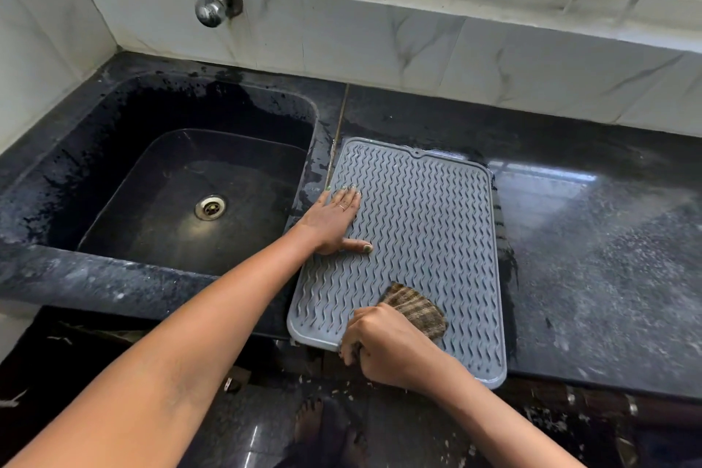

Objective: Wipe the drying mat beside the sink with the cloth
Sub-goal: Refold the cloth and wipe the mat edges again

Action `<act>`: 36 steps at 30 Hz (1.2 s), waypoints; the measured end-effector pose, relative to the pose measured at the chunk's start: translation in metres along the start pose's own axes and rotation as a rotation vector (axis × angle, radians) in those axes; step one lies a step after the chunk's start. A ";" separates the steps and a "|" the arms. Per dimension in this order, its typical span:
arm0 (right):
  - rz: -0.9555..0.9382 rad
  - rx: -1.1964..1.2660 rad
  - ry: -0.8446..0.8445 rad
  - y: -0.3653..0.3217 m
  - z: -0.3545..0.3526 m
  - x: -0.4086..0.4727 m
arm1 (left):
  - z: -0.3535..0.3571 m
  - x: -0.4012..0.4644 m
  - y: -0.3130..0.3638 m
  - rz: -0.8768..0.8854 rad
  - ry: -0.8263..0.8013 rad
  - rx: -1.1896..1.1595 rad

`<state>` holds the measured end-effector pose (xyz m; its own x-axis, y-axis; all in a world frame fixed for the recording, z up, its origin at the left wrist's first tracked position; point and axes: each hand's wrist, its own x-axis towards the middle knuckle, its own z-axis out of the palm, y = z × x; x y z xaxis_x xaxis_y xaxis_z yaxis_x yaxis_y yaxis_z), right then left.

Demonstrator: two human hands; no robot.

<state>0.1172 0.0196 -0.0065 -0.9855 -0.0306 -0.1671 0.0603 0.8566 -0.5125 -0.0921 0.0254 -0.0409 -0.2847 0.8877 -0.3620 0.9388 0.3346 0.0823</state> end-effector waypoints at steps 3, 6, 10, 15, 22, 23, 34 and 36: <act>0.163 0.203 -0.037 0.007 -0.020 -0.003 | 0.001 0.000 0.000 -0.001 0.006 -0.001; 0.329 0.723 0.076 0.022 -0.043 -0.007 | -0.002 -0.002 0.003 -0.018 -0.002 0.007; 0.385 1.303 0.452 0.044 -0.069 -0.012 | -0.021 -0.010 0.021 0.005 0.140 -0.392; 0.333 1.913 0.683 0.054 -0.089 -0.005 | -0.052 -0.037 0.051 -0.012 -0.054 -1.510; 0.432 2.022 0.667 0.062 -0.096 0.000 | -0.054 -0.053 0.063 0.102 -0.074 -1.417; 0.440 2.022 0.647 0.065 -0.097 -0.001 | -0.057 -0.053 0.063 0.090 -0.063 -1.419; 0.511 1.221 0.423 0.076 -0.107 -0.011 | -0.083 -0.052 0.064 0.026 0.245 -1.387; 0.474 1.202 0.370 0.075 -0.109 -0.014 | -0.084 -0.048 0.060 -0.016 0.193 -1.485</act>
<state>0.1186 0.1407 0.0493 -0.8043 0.4439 -0.3950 0.3180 -0.2400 -0.9172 -0.0380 0.0297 0.0591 -0.4242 0.8685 -0.2566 -0.0786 0.2470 0.9658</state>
